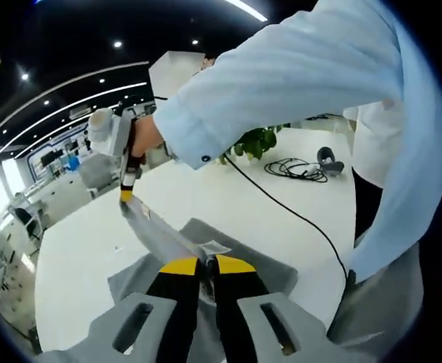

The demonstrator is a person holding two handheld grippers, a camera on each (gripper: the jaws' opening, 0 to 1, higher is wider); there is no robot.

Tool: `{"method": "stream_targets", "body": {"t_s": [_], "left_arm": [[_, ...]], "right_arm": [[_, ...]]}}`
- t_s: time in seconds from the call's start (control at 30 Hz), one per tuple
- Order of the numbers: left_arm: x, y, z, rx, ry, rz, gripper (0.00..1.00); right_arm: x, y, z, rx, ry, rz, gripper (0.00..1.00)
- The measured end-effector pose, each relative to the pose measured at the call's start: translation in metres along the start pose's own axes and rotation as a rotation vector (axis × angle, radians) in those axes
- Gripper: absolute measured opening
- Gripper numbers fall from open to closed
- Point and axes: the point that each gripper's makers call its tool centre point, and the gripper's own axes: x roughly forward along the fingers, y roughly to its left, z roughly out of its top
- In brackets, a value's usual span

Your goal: Fold the towel on the table until its edges align and the towel forms a compact rectangular stack.

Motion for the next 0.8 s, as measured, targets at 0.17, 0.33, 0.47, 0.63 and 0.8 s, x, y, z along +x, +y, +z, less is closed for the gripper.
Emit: {"method": "stream_targets", "body": {"t_s": [0.17, 0.33, 0.47, 0.63, 0.8], "left_arm": [[-0.004, 0.009, 0.007, -0.013, -0.025, 0.008, 0.08], [-0.002, 0.012, 0.012, -0.005, -0.039, 0.004, 0.08], [-0.003, 0.017, 0.007, -0.013, -0.037, 0.006, 0.08], [-0.008, 0.025, -0.008, -0.029, -0.015, 0.02, 0.08], [-0.011, 0.028, -0.027, -0.051, 0.015, 0.031, 0.08]], "right_arm": [[-0.013, -0.009, 0.01, 0.02, -0.017, -0.025, 0.02], [-0.026, -0.017, 0.012, 0.025, -0.025, -0.051, 0.02], [-0.02, -0.024, 0.013, 0.031, -0.024, -0.057, 0.02], [-0.007, -0.01, 0.01, 0.044, -0.02, -0.038, 0.02], [0.013, 0.0, 0.015, 0.036, -0.012, -0.013, 0.02]]}}
